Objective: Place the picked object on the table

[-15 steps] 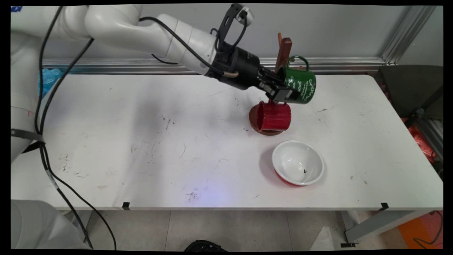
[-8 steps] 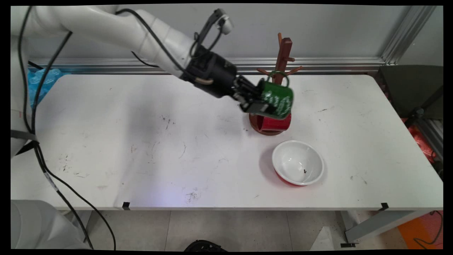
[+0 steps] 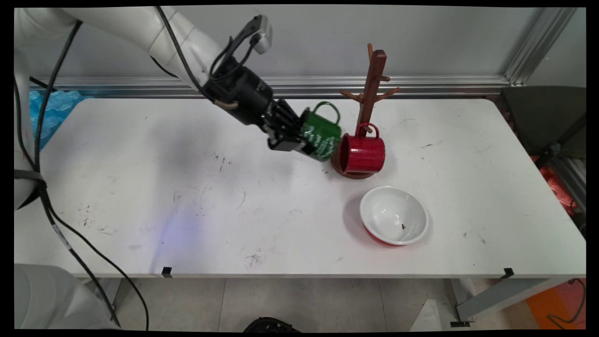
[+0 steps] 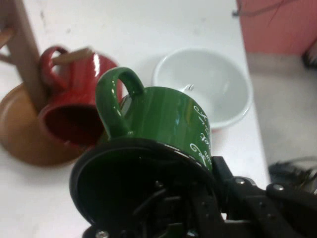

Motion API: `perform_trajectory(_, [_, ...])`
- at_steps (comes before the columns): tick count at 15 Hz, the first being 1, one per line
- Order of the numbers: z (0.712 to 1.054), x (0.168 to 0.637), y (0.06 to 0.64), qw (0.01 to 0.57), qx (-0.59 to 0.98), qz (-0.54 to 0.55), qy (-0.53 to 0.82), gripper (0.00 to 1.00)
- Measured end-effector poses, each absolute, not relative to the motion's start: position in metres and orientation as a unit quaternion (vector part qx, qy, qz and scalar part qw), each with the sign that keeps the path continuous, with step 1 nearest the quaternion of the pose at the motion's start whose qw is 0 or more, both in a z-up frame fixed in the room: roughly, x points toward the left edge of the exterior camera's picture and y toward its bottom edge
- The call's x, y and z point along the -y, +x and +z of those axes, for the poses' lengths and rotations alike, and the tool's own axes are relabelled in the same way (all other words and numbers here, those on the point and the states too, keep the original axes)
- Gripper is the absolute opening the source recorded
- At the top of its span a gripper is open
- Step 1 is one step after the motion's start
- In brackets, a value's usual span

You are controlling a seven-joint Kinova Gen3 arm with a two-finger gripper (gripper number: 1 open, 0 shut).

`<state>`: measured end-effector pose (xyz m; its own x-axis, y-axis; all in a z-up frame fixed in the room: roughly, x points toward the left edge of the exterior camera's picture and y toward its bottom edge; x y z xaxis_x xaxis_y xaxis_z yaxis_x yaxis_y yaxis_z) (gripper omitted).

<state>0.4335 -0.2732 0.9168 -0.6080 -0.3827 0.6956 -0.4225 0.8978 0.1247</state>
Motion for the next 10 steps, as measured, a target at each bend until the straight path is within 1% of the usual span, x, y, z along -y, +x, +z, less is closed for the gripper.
perform_trajectory(5, [0.916, 0.29, 0.455, 0.327, 0.925, 0.05, 0.188, 0.0])
perform_trajectory(10, [0.911, 0.308, 0.476, 0.261, 0.952, 0.073, 0.146, 0.0])
